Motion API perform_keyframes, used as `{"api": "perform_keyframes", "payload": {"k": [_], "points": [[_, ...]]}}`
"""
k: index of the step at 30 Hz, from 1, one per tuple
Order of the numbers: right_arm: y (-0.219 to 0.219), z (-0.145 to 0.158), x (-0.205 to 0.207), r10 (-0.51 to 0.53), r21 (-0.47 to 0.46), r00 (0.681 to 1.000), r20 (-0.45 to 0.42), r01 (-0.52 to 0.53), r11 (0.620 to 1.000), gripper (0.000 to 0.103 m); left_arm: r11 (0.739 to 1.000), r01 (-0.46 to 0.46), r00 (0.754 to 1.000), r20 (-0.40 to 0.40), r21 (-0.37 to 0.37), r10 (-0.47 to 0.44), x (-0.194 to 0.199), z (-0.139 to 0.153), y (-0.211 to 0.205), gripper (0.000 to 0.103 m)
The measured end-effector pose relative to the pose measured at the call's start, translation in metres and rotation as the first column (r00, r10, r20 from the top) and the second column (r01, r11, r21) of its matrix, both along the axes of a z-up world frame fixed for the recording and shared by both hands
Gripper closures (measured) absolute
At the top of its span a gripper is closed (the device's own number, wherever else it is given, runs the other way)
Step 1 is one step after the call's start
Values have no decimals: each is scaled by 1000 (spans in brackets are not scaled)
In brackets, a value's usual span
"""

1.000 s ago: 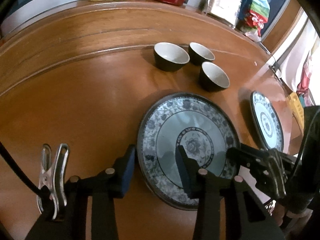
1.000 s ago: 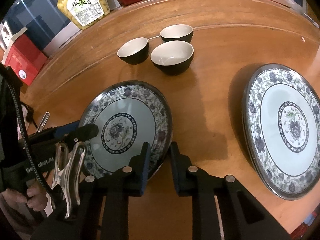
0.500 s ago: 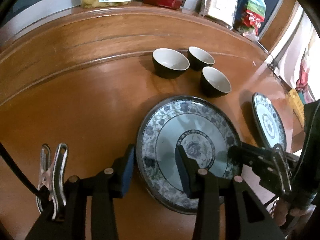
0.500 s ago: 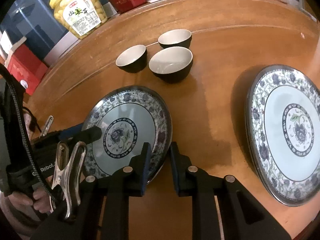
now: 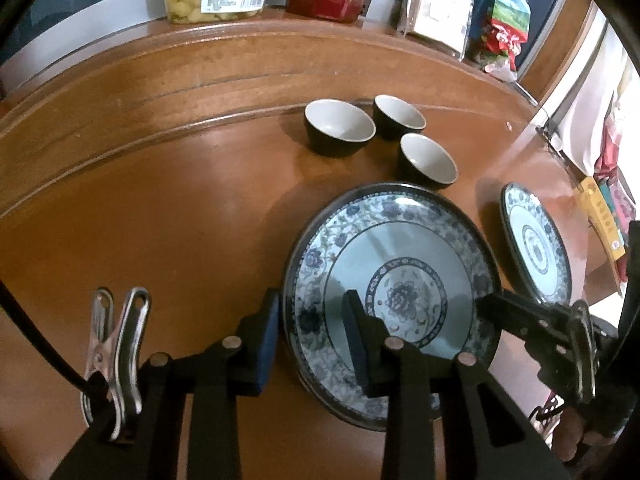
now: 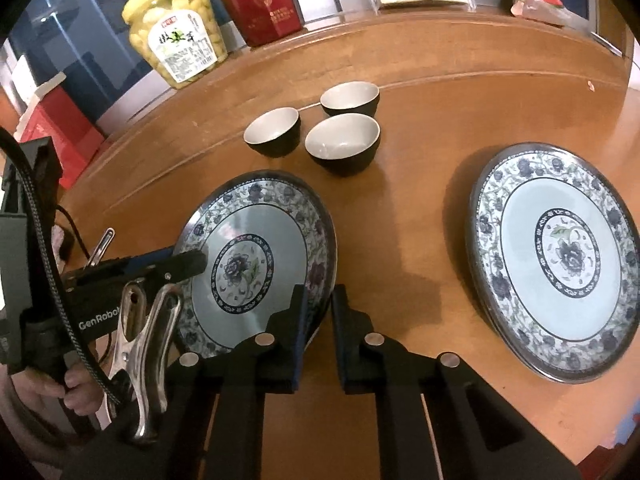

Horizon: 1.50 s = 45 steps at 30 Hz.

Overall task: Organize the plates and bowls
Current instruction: 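Lift and carry the held plate toward the other plate with both tools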

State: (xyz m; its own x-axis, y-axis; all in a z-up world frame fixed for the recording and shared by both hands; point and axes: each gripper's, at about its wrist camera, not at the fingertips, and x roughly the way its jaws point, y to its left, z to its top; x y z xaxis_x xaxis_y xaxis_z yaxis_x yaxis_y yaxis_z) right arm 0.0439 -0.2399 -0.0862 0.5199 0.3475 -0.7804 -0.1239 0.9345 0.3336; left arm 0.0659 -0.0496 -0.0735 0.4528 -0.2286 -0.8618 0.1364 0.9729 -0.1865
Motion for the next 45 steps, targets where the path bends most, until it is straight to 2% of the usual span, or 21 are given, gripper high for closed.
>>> {"api": "perform_keyframes", "payload": {"k": [11, 23, 45], "points": [[-15, 8, -19, 6, 8, 999, 32, -6, 1000, 89, 1000, -4, 999, 36, 4, 4, -18, 18, -11, 70], [-44, 12, -32, -26, 17, 998, 58, 25, 1000, 89, 1000, 25, 998, 59, 14, -26, -25, 32, -43, 70], [-106, 28, -43, -93, 27, 993, 76, 91, 995, 89, 992, 111, 991, 72, 56, -114, -15, 43, -113, 70]]}}
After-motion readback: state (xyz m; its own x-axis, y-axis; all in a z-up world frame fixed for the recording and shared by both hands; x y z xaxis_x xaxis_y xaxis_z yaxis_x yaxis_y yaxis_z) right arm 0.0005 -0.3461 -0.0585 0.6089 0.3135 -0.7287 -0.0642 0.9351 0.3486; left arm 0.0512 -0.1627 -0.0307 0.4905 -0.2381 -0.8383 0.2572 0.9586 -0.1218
